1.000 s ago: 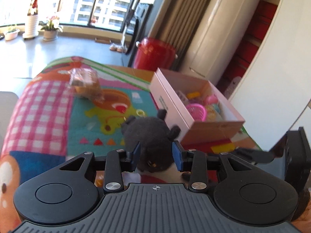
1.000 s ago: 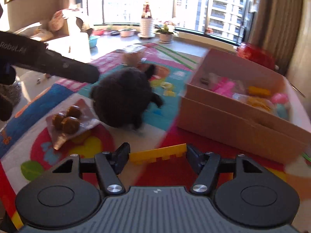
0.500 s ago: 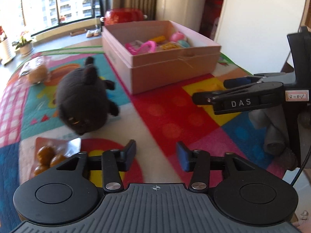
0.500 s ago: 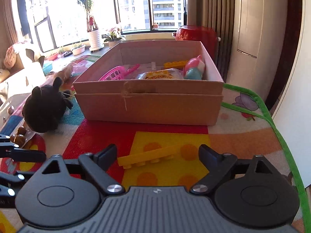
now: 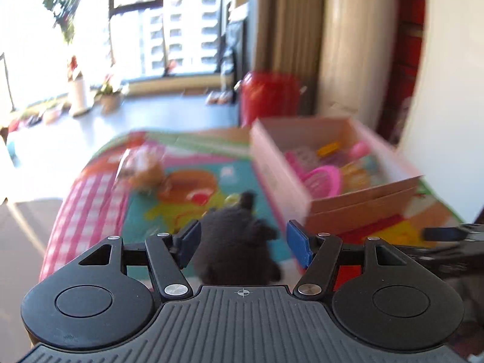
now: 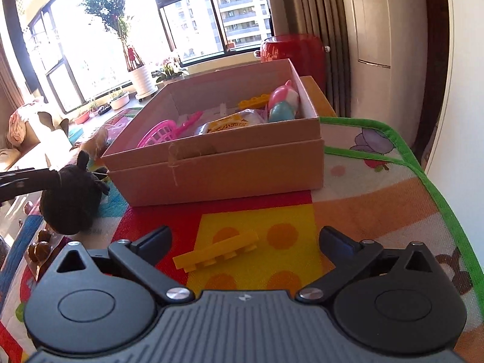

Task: Organize objects
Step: 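Hold the plush with the left gripper while the right grasps the yellow brick on the mat, then carry the plush into the box with the left gripper while the right carries the brick there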

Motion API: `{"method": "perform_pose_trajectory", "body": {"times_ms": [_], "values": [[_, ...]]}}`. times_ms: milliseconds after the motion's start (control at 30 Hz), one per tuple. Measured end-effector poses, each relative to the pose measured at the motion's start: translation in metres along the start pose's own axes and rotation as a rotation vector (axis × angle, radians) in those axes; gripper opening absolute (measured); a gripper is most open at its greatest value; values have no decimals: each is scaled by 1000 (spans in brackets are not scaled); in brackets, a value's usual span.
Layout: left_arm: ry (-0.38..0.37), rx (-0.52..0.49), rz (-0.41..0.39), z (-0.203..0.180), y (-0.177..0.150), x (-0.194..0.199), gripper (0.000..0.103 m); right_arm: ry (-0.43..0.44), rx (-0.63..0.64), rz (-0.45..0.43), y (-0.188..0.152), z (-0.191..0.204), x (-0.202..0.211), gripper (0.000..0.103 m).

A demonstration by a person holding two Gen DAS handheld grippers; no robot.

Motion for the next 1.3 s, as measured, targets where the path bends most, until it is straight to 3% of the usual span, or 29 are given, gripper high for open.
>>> {"method": "perform_pose_trajectory", "body": {"times_ms": [100,233,433,533,567,667,733,1300], "values": [[24,25,59,15,-6,-24,71,6,37,8,-2,7,-1,103],[-9,62,21,23,-3,-29,69,2,140,-11,-7,24,5,103],[-69,101,28,24,-15,-12,63,0,281,-17,-9,42,5,103],[-99,151,22,27,-21,1,62,-9,284,-1,-8,44,-1,103],[-105,157,20,27,-23,5,62,-3,278,2,-8,44,-2,102],[-124,157,22,24,-30,17,62,-11,283,0,-7,47,-2,78],[-144,143,24,18,-33,24,62,-27,284,-2,-7,47,1,63],[-266,-93,67,-70,-34,55,62,-16,311,-131,2,45,96,64]]}}
Point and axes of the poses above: each gripper's, at about its wrist camera, not at the fingertips, and x roughly against the way its jaws point, z to its left, y to its top, the point moved 9 cm from there along -x, roughly the way its jaws point, and after that the axes turned 13 degrees about -y, right-handed, at the moved point
